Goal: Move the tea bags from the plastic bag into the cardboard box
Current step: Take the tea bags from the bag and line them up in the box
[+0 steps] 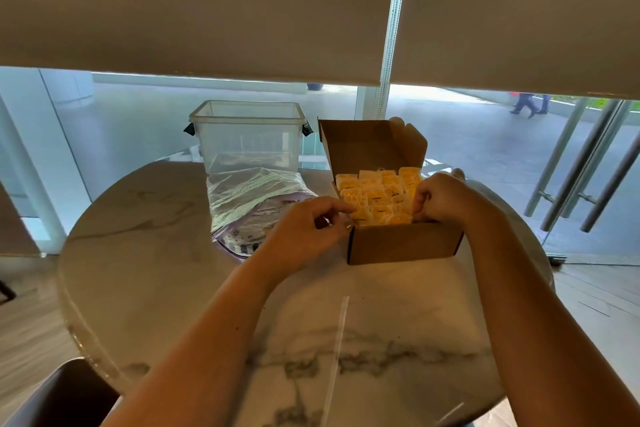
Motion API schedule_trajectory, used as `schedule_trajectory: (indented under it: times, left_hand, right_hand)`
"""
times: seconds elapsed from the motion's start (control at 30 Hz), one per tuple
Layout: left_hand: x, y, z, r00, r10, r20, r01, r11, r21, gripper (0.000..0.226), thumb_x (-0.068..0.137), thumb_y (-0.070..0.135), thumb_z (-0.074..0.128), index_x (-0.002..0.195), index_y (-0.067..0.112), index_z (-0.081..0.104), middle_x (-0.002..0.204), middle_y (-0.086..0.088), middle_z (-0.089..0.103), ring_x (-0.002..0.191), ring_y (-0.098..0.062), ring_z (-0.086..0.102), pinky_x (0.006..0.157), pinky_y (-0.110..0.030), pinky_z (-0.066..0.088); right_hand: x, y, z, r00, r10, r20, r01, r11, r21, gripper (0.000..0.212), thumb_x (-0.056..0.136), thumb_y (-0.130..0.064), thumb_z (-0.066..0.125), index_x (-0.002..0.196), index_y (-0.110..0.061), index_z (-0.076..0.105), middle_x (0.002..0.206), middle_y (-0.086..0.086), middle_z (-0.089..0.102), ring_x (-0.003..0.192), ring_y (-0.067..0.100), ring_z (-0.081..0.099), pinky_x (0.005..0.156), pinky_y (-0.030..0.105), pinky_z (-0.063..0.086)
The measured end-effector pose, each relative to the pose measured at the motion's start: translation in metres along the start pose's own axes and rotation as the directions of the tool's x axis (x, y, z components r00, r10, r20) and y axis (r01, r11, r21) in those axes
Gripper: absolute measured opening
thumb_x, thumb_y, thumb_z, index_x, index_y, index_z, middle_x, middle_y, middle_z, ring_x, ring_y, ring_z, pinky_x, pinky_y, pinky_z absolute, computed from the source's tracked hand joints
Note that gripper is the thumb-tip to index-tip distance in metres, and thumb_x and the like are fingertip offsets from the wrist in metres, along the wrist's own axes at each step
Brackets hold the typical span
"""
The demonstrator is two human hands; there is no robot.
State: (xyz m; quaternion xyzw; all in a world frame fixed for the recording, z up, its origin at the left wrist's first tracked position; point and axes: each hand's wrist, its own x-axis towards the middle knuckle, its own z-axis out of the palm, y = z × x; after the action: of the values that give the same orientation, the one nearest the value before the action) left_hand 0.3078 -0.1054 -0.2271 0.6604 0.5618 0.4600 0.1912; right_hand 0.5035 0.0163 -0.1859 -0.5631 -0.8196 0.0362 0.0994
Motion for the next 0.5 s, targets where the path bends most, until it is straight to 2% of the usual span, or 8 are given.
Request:
schedule_trajectory:
  times: [0.07,0.13,0.2,0.23,0.3,0.4,0.47,0.5]
  left_hand:
    - [-0.004,0.006,-0.007,0.974,0.18,-0.141,-0.162,0.978,0.129,0.015,0.087,0.012,0.063,0.098,0.021,0.067,0.081,0.021,0.055,0.077,0.01,0.054,0.066,-0.004,0.042]
    - [-0.006,0.008,-0.019,0.89,0.372,-0.265,-0.309,0.917,0.252,0.01,0.082,0.011,0.063,0.09,0.014,0.068,0.083,0.02,0.051,0.083,0.007,0.053,0.067,-0.007,0.043]
    - [-0.005,0.002,-0.034,0.829,0.449,-0.334,-0.327,0.874,0.36,0.009,0.075,0.01,0.061,0.079,0.013,0.068,0.089,0.014,0.051,0.092,0.001,0.046,0.077,-0.011,0.038]
    - [-0.005,-0.003,-0.042,0.83,0.439,-0.344,-0.294,0.868,0.399,0.01,0.072,0.01,0.059,0.073,0.015,0.068,0.094,0.011,0.053,0.098,0.0,0.041,0.082,-0.015,0.034]
    - [-0.005,-0.013,-0.053,0.888,0.342,-0.308,-0.183,0.877,0.445,0.014,0.07,0.014,0.058,0.064,0.021,0.068,0.101,0.013,0.055,0.105,0.0,0.032,0.087,-0.025,0.027]
    - [-0.004,-0.025,-0.063,0.968,0.146,-0.204,-0.037,0.889,0.457,0.02,0.074,0.009,0.062,0.065,0.025,0.07,0.106,0.017,0.056,0.108,-0.001,0.033,0.094,-0.031,0.025]
    - [-0.002,-0.03,-0.065,0.978,0.079,-0.192,0.005,0.915,0.402,0.03,0.075,-0.004,0.057,0.075,0.021,0.074,0.105,0.013,0.058,0.107,-0.006,0.042,0.095,-0.028,0.033]
    - [-0.001,-0.031,-0.066,0.974,0.066,-0.216,0.016,0.934,0.357,0.036,0.075,-0.01,0.053,0.08,0.019,0.075,0.103,0.011,0.059,0.104,-0.007,0.048,0.092,-0.021,0.037]
  right_hand:
    - [0.003,-0.003,0.009,1.0,-0.013,-0.018,0.013,0.999,0.041,0.007,0.083,-0.014,0.067,0.09,-0.016,0.068,0.109,0.011,0.056,0.117,0.029,0.036,0.088,0.032,0.036]
    - [0.004,-0.004,0.014,0.999,-0.027,-0.024,0.028,0.999,0.038,0.007,0.084,-0.012,0.063,0.084,-0.018,0.062,0.107,0.013,0.054,0.113,0.028,0.038,0.081,0.031,0.036]
    - [0.004,-0.006,0.013,1.0,-0.031,-0.002,0.031,0.999,0.042,0.014,0.084,-0.011,0.063,0.078,-0.022,0.057,0.105,0.013,0.053,0.11,0.028,0.04,0.08,0.031,0.036]
    - [0.003,-0.006,0.011,1.0,-0.029,0.01,0.028,0.998,0.048,0.014,0.083,-0.011,0.064,0.078,-0.022,0.058,0.101,0.012,0.053,0.111,0.029,0.042,0.083,0.033,0.038]
    - [0.001,-0.008,0.005,1.0,-0.03,-0.001,0.03,0.997,0.065,0.01,0.083,-0.009,0.064,0.088,-0.017,0.065,0.09,0.005,0.05,0.115,0.031,0.04,0.089,0.035,0.039]
    - [-0.004,-0.021,-0.006,0.979,-0.081,-0.186,0.104,0.988,0.115,0.012,0.085,-0.009,0.064,0.093,-0.016,0.067,0.09,-0.001,0.046,0.114,0.028,0.039,0.088,0.034,0.037]
    - [-0.01,-0.045,-0.012,0.935,-0.186,-0.3,0.238,0.96,0.145,0.012,0.084,-0.01,0.065,0.093,-0.019,0.066,0.098,0.0,0.049,0.102,0.02,0.046,0.084,0.028,0.04]
    - [-0.015,-0.06,-0.014,0.917,-0.256,-0.305,0.317,0.933,0.169,0.013,0.085,-0.011,0.065,0.095,-0.019,0.065,0.098,-0.002,0.051,0.094,0.014,0.049,0.08,0.021,0.042]
